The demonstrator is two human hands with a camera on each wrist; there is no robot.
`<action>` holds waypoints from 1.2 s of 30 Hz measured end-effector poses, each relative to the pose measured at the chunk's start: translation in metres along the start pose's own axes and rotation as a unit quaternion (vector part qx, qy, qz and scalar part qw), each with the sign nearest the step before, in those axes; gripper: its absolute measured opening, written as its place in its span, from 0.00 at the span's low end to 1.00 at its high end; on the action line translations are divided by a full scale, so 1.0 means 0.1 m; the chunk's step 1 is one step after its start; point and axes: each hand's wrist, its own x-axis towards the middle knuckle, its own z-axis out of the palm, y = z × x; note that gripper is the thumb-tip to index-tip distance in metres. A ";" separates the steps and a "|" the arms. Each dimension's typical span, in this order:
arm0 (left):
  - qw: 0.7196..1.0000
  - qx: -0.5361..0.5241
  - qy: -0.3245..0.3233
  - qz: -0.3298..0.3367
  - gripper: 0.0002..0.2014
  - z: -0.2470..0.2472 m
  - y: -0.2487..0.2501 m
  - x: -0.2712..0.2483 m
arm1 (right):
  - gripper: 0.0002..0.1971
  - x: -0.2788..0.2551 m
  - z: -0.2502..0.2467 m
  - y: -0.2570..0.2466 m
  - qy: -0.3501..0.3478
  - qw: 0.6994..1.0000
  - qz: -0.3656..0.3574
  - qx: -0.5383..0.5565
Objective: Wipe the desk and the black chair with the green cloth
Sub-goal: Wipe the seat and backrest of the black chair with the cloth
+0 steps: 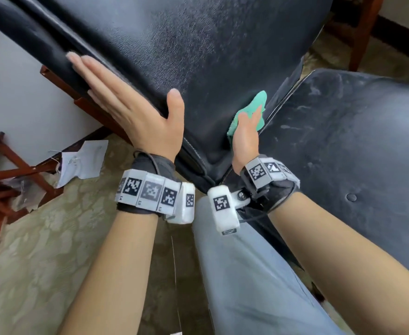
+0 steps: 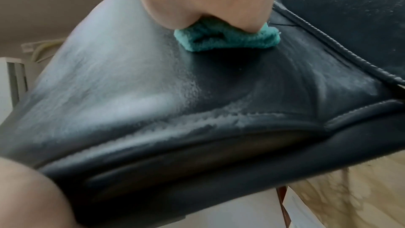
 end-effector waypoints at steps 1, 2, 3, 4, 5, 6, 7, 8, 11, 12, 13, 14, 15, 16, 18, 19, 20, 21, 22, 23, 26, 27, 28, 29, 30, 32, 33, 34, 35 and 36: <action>1.000 -0.008 0.008 -0.002 0.50 0.02 0.00 0.00 | 0.34 -0.01 0.00 0.03 -0.002 1.000 0.000 0.002; 1.000 -0.013 0.014 -0.002 0.49 0.04 0.00 0.01 | 0.34 -0.01 -0.01 0.09 -0.009 1.000 0.007 0.000; 1.000 -0.017 0.017 0.000 0.49 0.06 -0.01 0.02 | 0.35 -0.04 -0.03 0.15 -0.025 0.999 0.020 -0.002; 1.000 -0.017 0.016 0.003 0.50 0.07 -0.02 0.02 | 0.38 -0.10 -0.04 0.23 -0.045 0.998 0.045 -0.009; 1.000 -0.015 0.012 0.006 0.50 0.07 -0.03 0.02 | 0.42 -0.16 -0.06 0.33 -0.071 0.995 0.073 -0.017; 1.000 -0.012 0.005 0.010 0.50 0.07 -0.05 0.02 | 0.45 -0.22 -0.08 0.43 -0.100 0.990 0.098 -0.023; 1.000 -0.009 -0.003 0.014 0.50 0.08 -0.07 0.02 | 0.45 -0.33 -0.11 0.51 -0.128 0.985 0.117 -0.022; 1.000 -0.007 -0.009 0.019 0.50 0.07 -0.09 0.03 | 0.42 -0.41 -0.11 0.59 -0.151 0.980 0.126 -0.018; 0.999 -0.005 -0.029 0.038 0.50 0.07 -0.13 0.05 | 0.33 -0.62 -0.09 0.69 -0.196 0.972 0.127 -0.009; 0.998 -0.004 -0.035 0.044 0.50 0.06 -0.13 0.06 | 0.33 -0.63 -0.08 0.72 -0.200 0.971 0.128 -0.006; 0.998 -0.001 -0.041 0.050 0.50 0.06 -0.14 0.07 | 0.33 -0.63 -0.07 0.73 -0.201 0.972 0.122 0.006; 0.997 0.002 -0.045 0.056 0.50 0.06 -0.15 0.07 | 0.33 -0.60 -0.06 0.74 -0.192 0.974 0.119 0.018; 0.997 0.005 -0.051 0.060 0.50 0.05 -0.15 0.07 | 0.34 -0.56 -0.06 0.74 -0.185 0.975 0.115 0.035; 0.996 0.007 -0.055 0.063 0.50 0.05 -0.15 0.07 | 0.34 -0.52 -0.04 0.72 -0.179 0.976 0.120 0.047; 0.996 0.008 -0.060 0.065 0.49 0.04 -0.15 0.08 | 0.34 -0.44 -0.01 0.66 -0.163 0.977 0.123 0.061; 0.996 0.008 -0.060 0.064 0.49 0.04 -0.15 0.08 | 0.34 -0.42 0.01 0.64 -0.154 0.978 0.124 0.071; 0.996 0.008 -0.060 0.062 0.49 0.05 -0.14 0.09 | 0.34 -0.40 0.03 0.64 -0.145 0.978 0.124 0.085; 0.996 0.008 -0.059 0.060 0.49 0.06 -0.14 0.09 | 0.33 -0.39 0.04 0.64 -0.141 0.978 0.122 0.095; 0.997 0.007 -0.059 0.055 0.49 0.07 -0.13 0.09 | 0.33 -0.39 0.04 0.67 -0.143 0.977 0.122 0.099; 0.997 0.007 -0.061 0.051 0.49 0.08 -0.14 0.10 | 0.32 -0.39 0.03 0.69 -0.146 0.976 0.124 0.105; 0.997 0.007 -0.064 0.036 0.49 0.12 -0.15 0.10 | 0.26 -0.30 -0.02 0.71 -0.127 0.963 0.155 0.181; 0.998 0.006 -0.062 0.032 0.49 0.13 -0.16 0.11 | 0.25 -0.24 -0.05 0.70 -0.107 0.956 0.166 0.216; 0.998 0.003 -0.058 0.029 0.48 0.14 -0.17 0.11 | 0.25 -0.16 -0.07 0.68 -0.085 0.949 0.173 0.249; 0.998 0.000 -0.053 0.029 0.48 0.16 -0.18 0.10 | 0.24 -0.07 -0.10 0.65 -0.065 0.944 0.177 0.271; 0.998 -0.005 -0.047 0.029 0.47 0.18 -0.18 0.09 | 0.24 0.03 -0.13 0.62 -0.048 0.941 0.179 0.282; 0.999 -0.015 -0.031 0.028 0.46 0.23 -0.18 0.05 | 0.23 0.17 -0.20 0.53 -0.030 0.943 0.175 0.280; 0.999 -0.020 -0.022 0.027 0.45 0.26 -0.17 0.04 | 0.23 0.23 -0.24 0.50 -0.033 0.946 0.165 0.276; 0.999 -0.025 -0.013 0.024 0.44 0.28 -0.17 0.04 | 0.24 0.31 -0.27 0.47 -0.037 0.949 0.151 0.273; 0.999 -0.029 -0.005 0.019 0.44 0.31 -0.16 0.03 | 0.25 0.36 -0.30 0.44 -0.041 0.953 0.140 0.267; 0.999 -0.033 -0.001 0.014 0.44 0.33 -0.15 0.03 | 0.25 0.42 -0.33 0.40 -0.042 0.957 0.129 0.258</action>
